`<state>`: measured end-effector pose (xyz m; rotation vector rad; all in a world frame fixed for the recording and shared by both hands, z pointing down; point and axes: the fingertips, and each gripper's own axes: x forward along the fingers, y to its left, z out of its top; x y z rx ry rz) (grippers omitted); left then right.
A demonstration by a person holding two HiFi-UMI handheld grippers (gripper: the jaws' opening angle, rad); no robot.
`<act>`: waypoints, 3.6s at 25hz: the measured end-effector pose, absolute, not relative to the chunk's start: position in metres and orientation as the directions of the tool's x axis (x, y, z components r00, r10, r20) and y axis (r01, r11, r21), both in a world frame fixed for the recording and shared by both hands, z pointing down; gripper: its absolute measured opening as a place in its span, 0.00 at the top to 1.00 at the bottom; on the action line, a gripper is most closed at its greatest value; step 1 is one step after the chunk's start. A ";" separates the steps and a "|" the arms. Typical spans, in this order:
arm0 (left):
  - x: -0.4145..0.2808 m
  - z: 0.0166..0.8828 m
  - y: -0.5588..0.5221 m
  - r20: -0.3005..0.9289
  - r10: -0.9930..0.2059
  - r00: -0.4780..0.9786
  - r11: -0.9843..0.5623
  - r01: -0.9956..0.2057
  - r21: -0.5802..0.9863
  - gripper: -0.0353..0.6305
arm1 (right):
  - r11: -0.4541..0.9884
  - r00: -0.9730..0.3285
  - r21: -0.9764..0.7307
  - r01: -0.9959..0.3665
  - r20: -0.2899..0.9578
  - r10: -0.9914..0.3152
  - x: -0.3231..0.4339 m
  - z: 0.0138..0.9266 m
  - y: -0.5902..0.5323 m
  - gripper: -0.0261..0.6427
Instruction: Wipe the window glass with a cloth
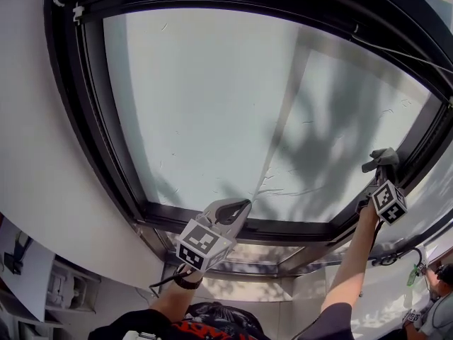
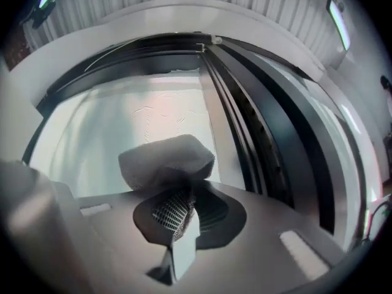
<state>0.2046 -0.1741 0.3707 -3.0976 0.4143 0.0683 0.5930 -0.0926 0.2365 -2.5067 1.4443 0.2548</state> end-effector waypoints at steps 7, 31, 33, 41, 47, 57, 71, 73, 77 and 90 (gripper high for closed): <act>0.188 0.370 -0.181 -0.045 -0.290 0.956 -0.956 -0.291 -0.022 0.96 | -0.236 0.247 -0.074 -0.969 -0.315 -0.916 0.491 0.225 -0.141 0.94; -0.073 0.388 -0.246 -0.066 -0.765 0.641 -0.644 -0.763 0.054 0.96 | 0.587 -0.573 0.007 -0.810 -0.227 -0.788 -0.005 0.278 -0.379 0.94; -0.087 0.389 -0.247 -0.065 -0.784 0.617 -0.621 -0.782 0.060 0.96 | 0.598 -0.588 0.022 -0.801 -0.217 -0.779 -0.034 0.284 -0.391 0.94; -0.102 0.390 -0.250 -0.059 -0.796 0.602 -0.605 -0.794 0.063 0.96 | 0.635 -0.614 -0.013 -0.772 -0.242 -0.751 -0.033 0.287 -0.383 0.94; -0.054 0.392 -0.251 -0.048 -0.711 0.701 -0.703 -0.707 0.085 0.96 | 0.572 -0.536 -0.032 -0.820 -0.310 -0.785 0.049 0.281 -0.342 0.94; 0.047 0.391 -0.242 -0.030 -0.533 0.846 -0.846 -0.530 0.062 0.96 | 0.257 -0.218 -0.035 -0.966 -0.426 -0.878 0.242 0.260 -0.259 0.94; 0.113 0.383 -0.215 -0.017 -0.437 0.899 -0.899 -0.437 0.036 0.96 | -0.059 0.166 -0.226 -0.972 -0.491 -0.855 0.482 0.274 -0.143 0.94; 0.115 0.384 -0.214 -0.013 -0.439 0.898 -0.898 -0.439 0.035 0.96 | -0.163 0.275 -0.265 -0.950 -0.469 -0.839 0.523 0.281 -0.122 0.94; 0.118 0.384 -0.212 -0.008 -0.442 0.897 -0.897 -0.441 0.029 0.96 | -0.396 0.463 -0.246 -0.885 -0.367 -0.807 0.583 0.296 -0.088 0.94; 0.103 0.390 -0.213 -0.002 -0.484 0.875 -0.875 -0.484 0.033 0.96 | -0.004 0.023 -0.048 -0.999 -0.405 -0.914 0.406 0.299 -0.184 0.94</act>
